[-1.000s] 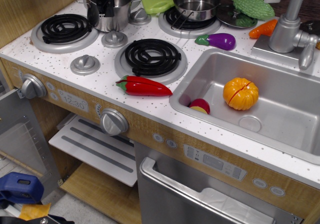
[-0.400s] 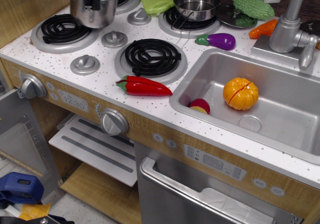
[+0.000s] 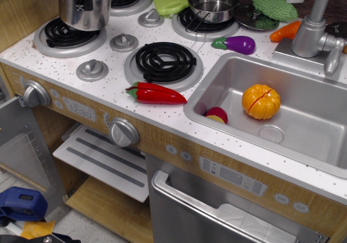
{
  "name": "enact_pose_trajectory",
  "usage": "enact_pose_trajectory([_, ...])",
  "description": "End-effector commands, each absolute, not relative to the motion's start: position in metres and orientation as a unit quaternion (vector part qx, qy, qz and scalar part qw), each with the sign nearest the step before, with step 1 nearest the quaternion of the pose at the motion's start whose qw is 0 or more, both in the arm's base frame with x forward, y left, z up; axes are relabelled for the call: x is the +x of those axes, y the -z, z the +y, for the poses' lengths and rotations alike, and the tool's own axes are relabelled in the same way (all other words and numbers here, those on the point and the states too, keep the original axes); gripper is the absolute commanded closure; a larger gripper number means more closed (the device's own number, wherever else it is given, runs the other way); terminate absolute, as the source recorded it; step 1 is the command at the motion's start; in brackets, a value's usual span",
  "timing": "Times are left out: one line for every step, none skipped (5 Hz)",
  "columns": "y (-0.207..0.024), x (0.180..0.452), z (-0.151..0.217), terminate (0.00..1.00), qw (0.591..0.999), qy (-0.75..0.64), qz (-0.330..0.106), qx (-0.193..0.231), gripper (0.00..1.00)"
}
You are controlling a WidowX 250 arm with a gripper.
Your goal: Put pot on stove which is near stove
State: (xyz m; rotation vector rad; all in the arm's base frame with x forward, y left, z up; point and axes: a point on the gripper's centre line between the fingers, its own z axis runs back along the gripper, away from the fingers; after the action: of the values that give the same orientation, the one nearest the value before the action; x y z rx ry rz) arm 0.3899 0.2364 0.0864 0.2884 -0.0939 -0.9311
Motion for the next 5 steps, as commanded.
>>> enact_pose_trajectory([-0.127, 0.373, 0.254, 0.0, 0.885, 0.421, -0.078, 0.182, 1.0])
enact_pose_trajectory([-0.122, 0.369, 0.26, 0.0, 0.885, 0.42, -0.084, 0.183, 1.0])
enact_pose_trajectory([-0.116, 0.371, 0.266, 0.0, 0.882, 0.424, -0.093, 0.184, 1.0])
enact_pose_trajectory([-0.113, 0.375, 0.272, 0.0, 0.874, 0.436, -0.107, 0.188, 0.0])
enact_pose_trajectory([-0.113, 0.375, 0.272, 0.0, 0.874, 0.436, -0.107, 0.188, 0.0])
